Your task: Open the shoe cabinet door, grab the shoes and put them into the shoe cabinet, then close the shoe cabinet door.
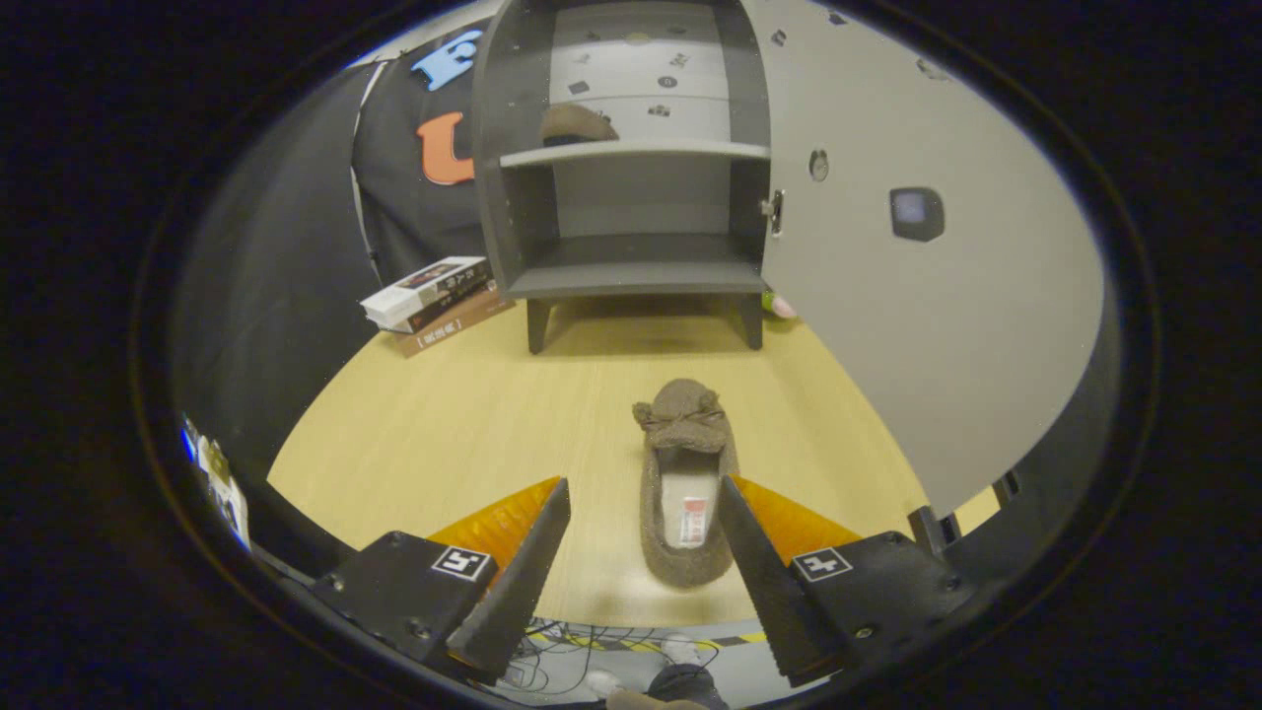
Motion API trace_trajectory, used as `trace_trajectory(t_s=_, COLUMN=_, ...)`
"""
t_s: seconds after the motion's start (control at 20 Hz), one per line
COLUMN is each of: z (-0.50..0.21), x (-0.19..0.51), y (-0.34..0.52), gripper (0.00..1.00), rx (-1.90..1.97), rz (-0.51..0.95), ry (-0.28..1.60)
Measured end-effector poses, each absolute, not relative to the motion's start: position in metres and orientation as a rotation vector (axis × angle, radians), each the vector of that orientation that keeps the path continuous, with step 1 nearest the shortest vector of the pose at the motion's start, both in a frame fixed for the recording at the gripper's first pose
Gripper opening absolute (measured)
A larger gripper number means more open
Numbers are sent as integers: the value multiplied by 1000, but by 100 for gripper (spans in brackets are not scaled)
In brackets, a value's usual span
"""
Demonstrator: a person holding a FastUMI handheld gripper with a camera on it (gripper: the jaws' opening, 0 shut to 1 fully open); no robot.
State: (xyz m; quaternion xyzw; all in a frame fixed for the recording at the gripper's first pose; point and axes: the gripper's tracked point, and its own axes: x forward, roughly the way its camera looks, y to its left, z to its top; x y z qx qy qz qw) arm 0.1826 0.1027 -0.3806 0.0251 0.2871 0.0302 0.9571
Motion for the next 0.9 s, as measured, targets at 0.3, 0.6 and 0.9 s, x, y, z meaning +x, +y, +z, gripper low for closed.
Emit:
trace_trajectory(t_s=0.3, z=-430, x=233, y=105, gripper=96, rx=115, rz=71, ry=717)
trace_trajectory(t_s=0.6, z=-446, x=280, y=113, gripper=96, rx=140, rz=78, ry=749)
trace_trajectory(t_s=0.9, z=-456, x=298, y=107, gripper=68, rx=92, rz=88, ry=765)
